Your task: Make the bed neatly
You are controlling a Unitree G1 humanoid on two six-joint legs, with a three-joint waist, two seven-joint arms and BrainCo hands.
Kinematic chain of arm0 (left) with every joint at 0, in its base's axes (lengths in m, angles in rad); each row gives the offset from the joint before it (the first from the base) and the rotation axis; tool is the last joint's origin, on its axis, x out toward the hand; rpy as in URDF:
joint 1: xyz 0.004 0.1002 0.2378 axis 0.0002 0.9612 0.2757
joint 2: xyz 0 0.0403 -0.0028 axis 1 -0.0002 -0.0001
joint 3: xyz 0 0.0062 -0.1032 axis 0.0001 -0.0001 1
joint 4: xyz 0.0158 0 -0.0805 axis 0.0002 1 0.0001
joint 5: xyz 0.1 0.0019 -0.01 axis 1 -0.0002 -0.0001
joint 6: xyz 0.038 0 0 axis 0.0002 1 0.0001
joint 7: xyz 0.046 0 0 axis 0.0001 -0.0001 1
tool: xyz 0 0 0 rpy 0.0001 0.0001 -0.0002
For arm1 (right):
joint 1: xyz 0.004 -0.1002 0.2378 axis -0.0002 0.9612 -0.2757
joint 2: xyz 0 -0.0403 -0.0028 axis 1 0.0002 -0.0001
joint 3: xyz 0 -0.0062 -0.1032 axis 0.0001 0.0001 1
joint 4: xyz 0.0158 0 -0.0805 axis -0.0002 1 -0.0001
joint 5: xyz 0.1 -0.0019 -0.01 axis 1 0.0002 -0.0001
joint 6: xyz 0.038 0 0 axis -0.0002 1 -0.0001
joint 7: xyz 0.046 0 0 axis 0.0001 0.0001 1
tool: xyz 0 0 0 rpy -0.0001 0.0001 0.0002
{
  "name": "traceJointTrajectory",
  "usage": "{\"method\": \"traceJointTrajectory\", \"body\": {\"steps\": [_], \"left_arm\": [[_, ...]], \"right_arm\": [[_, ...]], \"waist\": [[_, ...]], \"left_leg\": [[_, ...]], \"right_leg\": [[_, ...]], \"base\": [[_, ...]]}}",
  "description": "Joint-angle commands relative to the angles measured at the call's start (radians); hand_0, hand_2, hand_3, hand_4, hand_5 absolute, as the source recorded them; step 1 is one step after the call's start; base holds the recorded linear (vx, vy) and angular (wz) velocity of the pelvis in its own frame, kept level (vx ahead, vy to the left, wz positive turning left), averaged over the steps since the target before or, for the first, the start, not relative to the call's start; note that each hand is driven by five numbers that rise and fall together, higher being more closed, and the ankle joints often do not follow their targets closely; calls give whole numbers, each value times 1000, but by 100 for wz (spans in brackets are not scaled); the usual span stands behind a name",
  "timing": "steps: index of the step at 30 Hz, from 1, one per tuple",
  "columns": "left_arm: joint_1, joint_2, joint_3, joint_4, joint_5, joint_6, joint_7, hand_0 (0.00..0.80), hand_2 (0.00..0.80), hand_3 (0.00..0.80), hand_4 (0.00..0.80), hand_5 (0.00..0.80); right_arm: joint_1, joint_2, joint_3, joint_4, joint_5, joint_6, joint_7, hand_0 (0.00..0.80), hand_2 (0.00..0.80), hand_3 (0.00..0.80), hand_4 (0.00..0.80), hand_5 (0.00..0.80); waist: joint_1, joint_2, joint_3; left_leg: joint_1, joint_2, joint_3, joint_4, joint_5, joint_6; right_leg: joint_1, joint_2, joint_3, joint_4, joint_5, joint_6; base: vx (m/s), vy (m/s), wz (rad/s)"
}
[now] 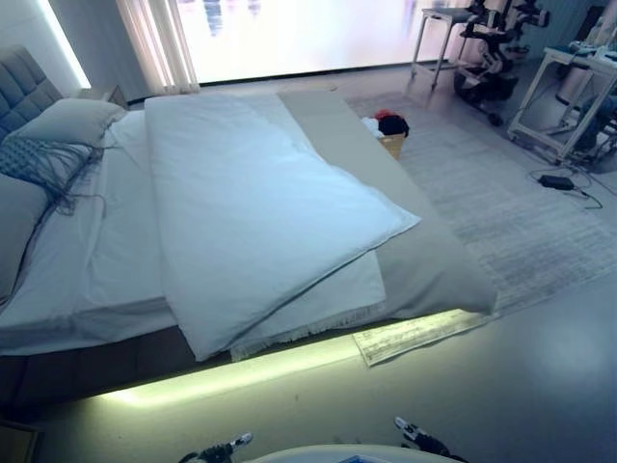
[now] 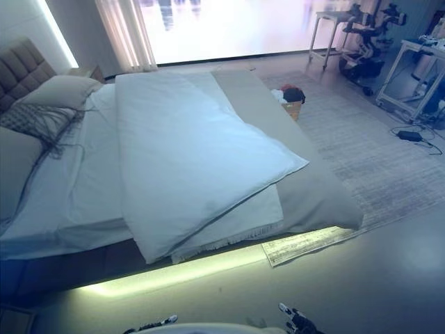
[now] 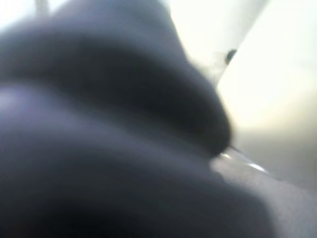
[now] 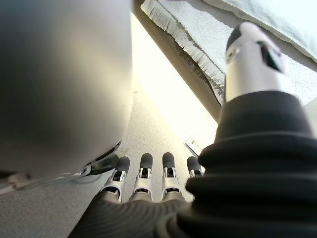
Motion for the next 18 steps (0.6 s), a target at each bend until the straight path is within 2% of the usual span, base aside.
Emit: {"method": "traceJointTrajectory", "body": {"steps": [1,5,8,11,14,16,18], "left_arm": [[-69,-25,5,64,46,-36,27,0,0,0,0,0],[-80,-16,8,52,0,-29,18,0,0,0,0,0],[-78,-15,7,48,-9,-45,35,0,0,0,0,0],[-79,-16,14,48,-12,-53,81,0,0,0,0,0],[-75,-25,16,51,-10,-99,115,0,0,0,0,0],[-71,-33,19,41,-76,-148,107,0,0,0,0,0],[-70,-41,39,33,-148,-198,85,0,0,0,0,0]], "right_arm": [[-77,49,17,58,-24,-24,-26,0,0,0,0,0],[-87,41,31,49,-50,-50,-60,0,0,0,0,0],[-89,37,25,39,-11,-93,-81,0,0,0,0,0],[-87,43,13,21,107,-78,28,0,0,0,0,0],[-81,49,5,24,120,-116,-10,0,0,0,0,0],[-80,46,-2,24,88,-149,-38,0,0,0,0,0],[-82,47,-6,22,66,-148,-43,0,0,0,0,0]], "waist": [[23,-39,25],[23,-36,25],[21,-34,23],[16,-33,23],[11,-30,22],[9,-28,22],[10,-29,23]], "left_leg": [[-7,-100,-17,5,-49,79],[-9,-99,-17,5,-50,76],[-9,-98,-16,5,-49,74],[-9,-96,-13,5,-47,70],[-9,-96,-10,5,-47,70],[-7,-96,-8,5,-48,70],[-7,-96,-9,5,-48,69]], "right_leg": [[-12,1,9,22,1,33],[-13,4,7,17,3,33],[-13,6,7,14,4,33],[-13,8,8,13,5,33],[-14,11,12,11,6,32],[-12,13,14,9,6,31],[-12,14,15,8,7,30]], "base": [[0,0,0],[0,0,0],[0,0,0],[0,0,0],[0,0,0],[0,0,0],[0,0,0]]}}
